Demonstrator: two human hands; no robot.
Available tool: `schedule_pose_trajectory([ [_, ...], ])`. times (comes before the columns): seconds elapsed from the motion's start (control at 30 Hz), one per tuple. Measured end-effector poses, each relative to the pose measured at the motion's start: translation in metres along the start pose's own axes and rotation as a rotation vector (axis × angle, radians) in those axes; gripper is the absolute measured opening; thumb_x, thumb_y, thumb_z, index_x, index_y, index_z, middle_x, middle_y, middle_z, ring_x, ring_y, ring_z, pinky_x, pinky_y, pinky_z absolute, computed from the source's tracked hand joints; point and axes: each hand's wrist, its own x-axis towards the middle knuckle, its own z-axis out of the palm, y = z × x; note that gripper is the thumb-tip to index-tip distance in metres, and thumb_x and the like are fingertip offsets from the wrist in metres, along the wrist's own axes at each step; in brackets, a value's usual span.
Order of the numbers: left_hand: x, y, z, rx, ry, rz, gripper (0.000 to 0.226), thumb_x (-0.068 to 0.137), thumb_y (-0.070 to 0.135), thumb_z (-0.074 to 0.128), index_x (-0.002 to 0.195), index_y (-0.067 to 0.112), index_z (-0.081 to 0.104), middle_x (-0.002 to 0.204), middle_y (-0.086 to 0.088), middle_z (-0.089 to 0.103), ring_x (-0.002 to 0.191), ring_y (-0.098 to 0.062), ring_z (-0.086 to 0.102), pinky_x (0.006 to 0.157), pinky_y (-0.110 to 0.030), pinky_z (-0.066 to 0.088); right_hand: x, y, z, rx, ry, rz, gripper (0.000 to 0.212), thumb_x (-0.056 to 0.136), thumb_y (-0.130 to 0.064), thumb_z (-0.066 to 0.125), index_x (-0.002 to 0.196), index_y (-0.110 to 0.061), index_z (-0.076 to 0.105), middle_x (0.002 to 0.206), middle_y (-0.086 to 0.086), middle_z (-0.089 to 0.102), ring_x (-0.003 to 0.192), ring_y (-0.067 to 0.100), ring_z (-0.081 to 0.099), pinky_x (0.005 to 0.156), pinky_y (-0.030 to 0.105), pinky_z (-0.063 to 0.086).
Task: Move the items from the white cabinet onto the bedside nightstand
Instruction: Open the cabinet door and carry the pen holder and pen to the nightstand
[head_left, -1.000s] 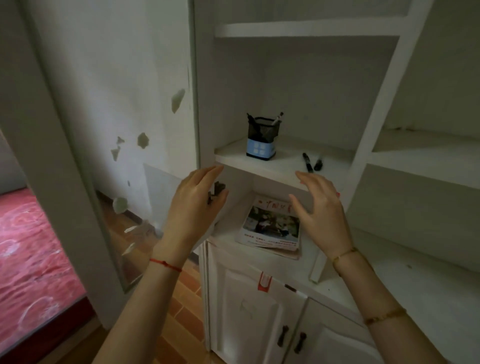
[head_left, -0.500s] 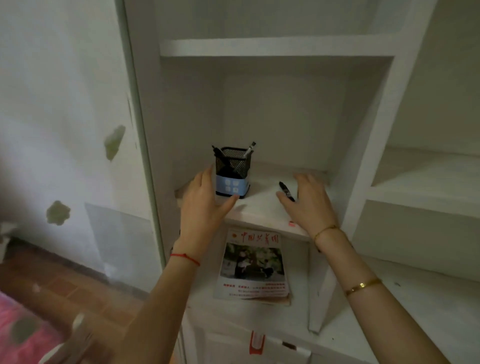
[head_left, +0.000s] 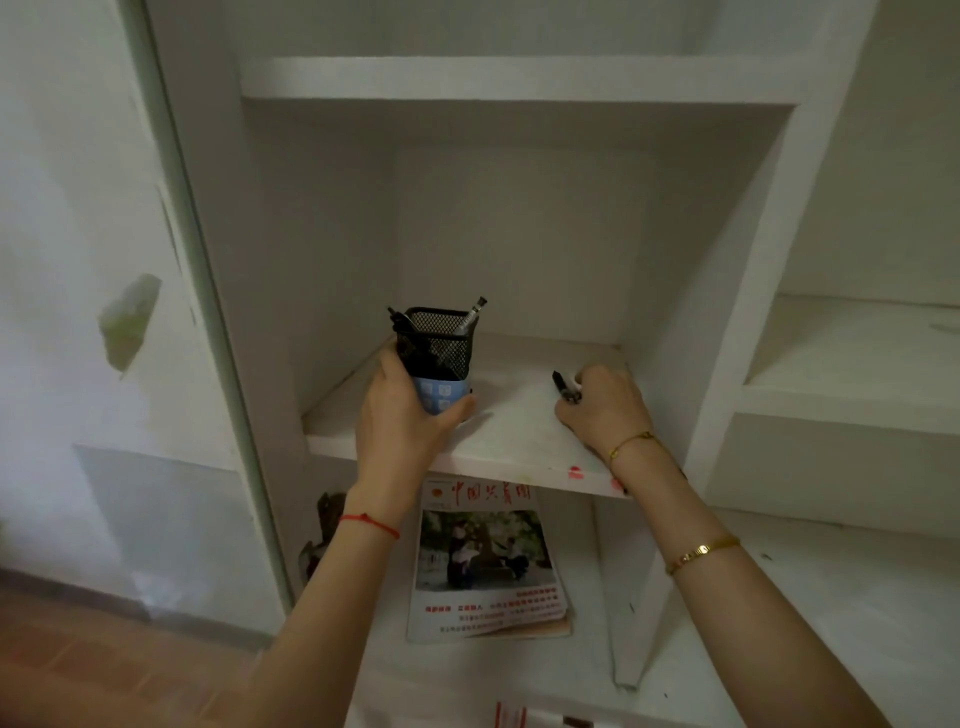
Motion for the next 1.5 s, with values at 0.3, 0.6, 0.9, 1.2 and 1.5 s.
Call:
schedule_pose_trajectory([
  [0.3,-0.012,0.012,-0.013,-0.087,0.053,-0.033,0.071,0.071,0.039,0.085,0.126,0.016,0.047,0.114,0.01,0.06,0.092,-0.004,0.055,0.064,-0.005,0.04,-0.005,-0.005,-0.007,0.052,-0.083,0.03,0.014,0.075,-0.01,0.066,0.067,-0.004,0.056,0.06,0.003,0.044,0.056,0.018,0.043,0.045,0.025,0.03],
  [0.6,-0.049,0.039,-0.044,-0.051,0.148,0.012,0.069,0.07,0.04,0.086,0.123,0.015,0.051,0.11,0.015,0.059,0.084,0.011,0.055,0.066,0.003,0.041,-0.037,0.002,-0.014,0.312,0.04,-0.136,0.03,0.079,-0.013,0.062,0.109,-0.009,0.065,0.09,0.007,0.067,0.07,0.018,0.062,0.05,0.021,0.04],
  [0.9,-0.127,0.07,-0.066,0.024,0.221,-0.01,0.067,0.068,0.048,0.084,0.12,0.021,0.052,0.115,0.013,0.066,0.098,-0.001,0.063,0.074,-0.007,0.047,-0.119,0.021,-0.033,0.643,0.008,-0.278,0.031,0.077,-0.007,0.067,0.106,-0.019,0.065,0.086,-0.011,0.065,0.071,-0.008,0.059,0.059,0.001,0.04],
  [1.2,-0.244,0.095,-0.068,0.113,0.274,-0.144,0.062,0.071,0.041,0.084,0.119,0.02,0.051,0.11,0.015,0.065,0.099,0.004,0.062,0.078,-0.017,0.053,-0.189,0.071,-0.013,0.711,-0.148,-0.397,0.037,0.077,-0.006,0.069,0.11,-0.021,0.064,0.093,-0.017,0.064,0.085,-0.007,0.061,0.074,0.008,0.049],
  [1.5,-0.358,0.092,-0.067,0.194,0.304,-0.312,0.064,0.075,0.035,0.085,0.126,0.022,0.049,0.119,0.012,0.063,0.109,-0.002,0.062,0.085,-0.031,0.057,-0.266,0.105,0.02,0.748,-0.373,-0.401,0.034,0.079,-0.004,0.068,0.109,-0.02,0.064,0.092,-0.012,0.063,0.08,-0.006,0.059,0.065,0.004,0.044],
])
